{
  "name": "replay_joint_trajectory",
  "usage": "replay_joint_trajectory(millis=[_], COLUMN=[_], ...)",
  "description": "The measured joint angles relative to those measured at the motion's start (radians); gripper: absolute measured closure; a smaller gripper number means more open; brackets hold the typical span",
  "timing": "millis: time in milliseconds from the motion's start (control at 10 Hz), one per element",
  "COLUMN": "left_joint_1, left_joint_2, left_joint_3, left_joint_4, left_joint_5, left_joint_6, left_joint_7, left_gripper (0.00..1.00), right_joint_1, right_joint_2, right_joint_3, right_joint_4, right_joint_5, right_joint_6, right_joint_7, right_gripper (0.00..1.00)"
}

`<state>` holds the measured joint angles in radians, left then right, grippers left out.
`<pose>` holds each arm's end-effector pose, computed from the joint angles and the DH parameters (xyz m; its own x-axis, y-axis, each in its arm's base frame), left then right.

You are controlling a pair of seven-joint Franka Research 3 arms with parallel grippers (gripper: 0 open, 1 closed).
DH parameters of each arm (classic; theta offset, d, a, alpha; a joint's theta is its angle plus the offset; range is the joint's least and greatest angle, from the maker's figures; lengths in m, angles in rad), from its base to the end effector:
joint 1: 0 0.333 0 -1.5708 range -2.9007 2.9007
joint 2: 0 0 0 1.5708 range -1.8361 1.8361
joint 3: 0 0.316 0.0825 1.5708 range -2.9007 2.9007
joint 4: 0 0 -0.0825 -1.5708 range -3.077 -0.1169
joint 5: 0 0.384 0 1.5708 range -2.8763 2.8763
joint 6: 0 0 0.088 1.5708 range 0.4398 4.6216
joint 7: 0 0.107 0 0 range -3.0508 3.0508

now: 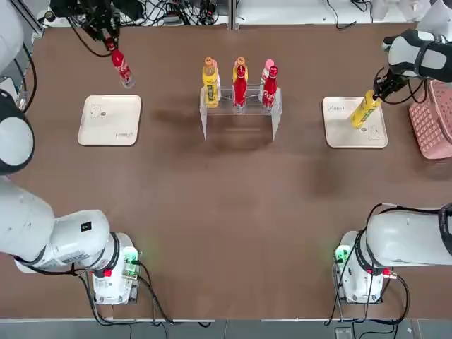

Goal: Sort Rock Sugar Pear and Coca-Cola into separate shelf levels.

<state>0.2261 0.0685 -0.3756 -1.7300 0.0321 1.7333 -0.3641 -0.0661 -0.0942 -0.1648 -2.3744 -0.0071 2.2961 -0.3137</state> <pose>0.5714 -0.0777 0.5265 0.9768 0.2074 -0.0542 0.2062 -0.9781 -0.0273 0.4743 -0.1117 0.3616 0.9960 0.0879 0.0171 0.0880 -0.9961 -0.0050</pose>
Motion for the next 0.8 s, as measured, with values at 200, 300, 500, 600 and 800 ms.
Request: replay_joint_trajectory(millis=[200, 300, 500, 600, 800], left_joint_1=[0.000, 0.000, -0.001, -0.001, -0.001], left_joint_2=[0.001, 0.001, 0.002, 0.002, 0.001], left_joint_3=[-0.070, -0.105, -0.177, -0.207, -0.258], left_joint_4=[0.052, 0.077, 0.125, 0.147, 0.208], left_joint_5=[-0.021, -0.030, -0.032, -0.033, -0.034], left_joint_6=[-0.027, -0.031, -0.037, -0.044, -0.091], left_joint_7=[-0.096, -0.152, -0.272, -0.318, -0.390], left_gripper=[0.67, 0.67, 0.67, 0.67, 0.67], right_joint_1=[-0.001, -0.001, -0.002, -0.002, -0.003], right_joint_2=[0.000, 0.000, 0.000, 0.000, 0.000], right_joint_3=[-0.001, -0.001, -0.001, -0.001, -0.002], right_joint_4=[0.000, 0.000, 0.000, 0.000, 0.001], right_joint_5=[0.000, 0.000, 0.000, 0.000, 0.001], right_joint_6=[0.001, 0.001, 0.002, 0.005, 0.021], right_joint_7=[-0.002, -0.002, -0.002, -0.002, -0.002], right_gripper=[0.71, 0.75, 0.78, 0.66, 0.56])
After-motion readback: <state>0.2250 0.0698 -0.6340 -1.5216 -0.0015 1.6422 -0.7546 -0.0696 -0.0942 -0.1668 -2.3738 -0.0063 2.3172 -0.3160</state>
